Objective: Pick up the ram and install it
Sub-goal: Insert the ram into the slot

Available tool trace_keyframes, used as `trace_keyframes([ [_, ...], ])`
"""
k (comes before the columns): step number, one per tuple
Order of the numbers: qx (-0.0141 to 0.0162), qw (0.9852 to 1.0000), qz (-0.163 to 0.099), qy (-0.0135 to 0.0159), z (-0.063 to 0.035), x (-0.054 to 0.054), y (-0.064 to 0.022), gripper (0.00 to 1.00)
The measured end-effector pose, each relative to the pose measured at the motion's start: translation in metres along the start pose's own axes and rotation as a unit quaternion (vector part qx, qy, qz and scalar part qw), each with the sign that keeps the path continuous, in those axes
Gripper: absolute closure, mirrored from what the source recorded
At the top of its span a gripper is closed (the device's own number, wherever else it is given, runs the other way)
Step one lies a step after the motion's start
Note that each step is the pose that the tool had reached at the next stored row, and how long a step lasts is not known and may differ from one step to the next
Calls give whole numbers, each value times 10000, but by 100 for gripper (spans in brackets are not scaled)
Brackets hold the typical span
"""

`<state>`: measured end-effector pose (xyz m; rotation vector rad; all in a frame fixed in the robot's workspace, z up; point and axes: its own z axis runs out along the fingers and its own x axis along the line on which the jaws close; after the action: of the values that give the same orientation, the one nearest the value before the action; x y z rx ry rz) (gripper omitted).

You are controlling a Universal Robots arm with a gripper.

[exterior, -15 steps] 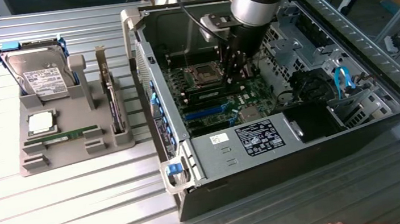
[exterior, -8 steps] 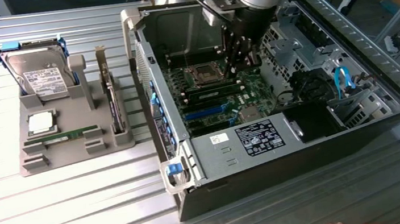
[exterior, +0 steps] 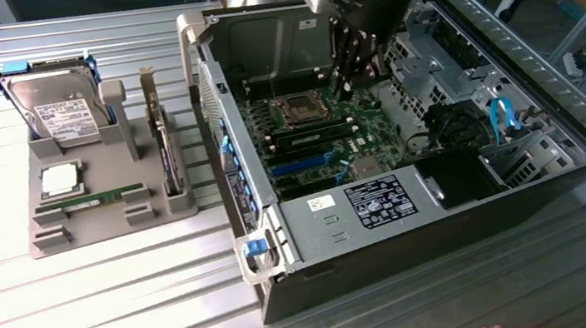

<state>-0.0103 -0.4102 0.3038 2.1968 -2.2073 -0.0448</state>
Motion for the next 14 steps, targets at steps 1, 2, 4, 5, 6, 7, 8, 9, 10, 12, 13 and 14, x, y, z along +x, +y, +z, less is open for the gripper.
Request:
trace_keyframes([
  [1, 0, 10000, 0, 0, -23, 0, 0, 81],
  [2, 0, 10000, 0, 0, -48, 0, -1, 81],
  [4, 0, 10000, 0, 0, -123, 0, -1, 81],
  [5, 0, 10000, 0, 0, -145, 0, -1, 81],
  [6, 0, 10000, 0, 0, -163, 0, -1, 81],
  [7, 0, 10000, 0, 0, -180, 0, -1, 81],
  [8, 0, 10000, 0, 0, -198, 0, -1, 81],
  [9, 0, 10000, 0, 0, -222, 0, -1, 81],
  [10, 0, 10000, 0, 0, -243, 0, -1, 81],
  [12, 1, 10000, 0, -2, -260, 0, 0, 81],
  [13, 0, 10000, 0, -2, -260, 0, 0, 81],
  [14, 0, 10000, 0, -1, -261, 0, 0, 81],
])
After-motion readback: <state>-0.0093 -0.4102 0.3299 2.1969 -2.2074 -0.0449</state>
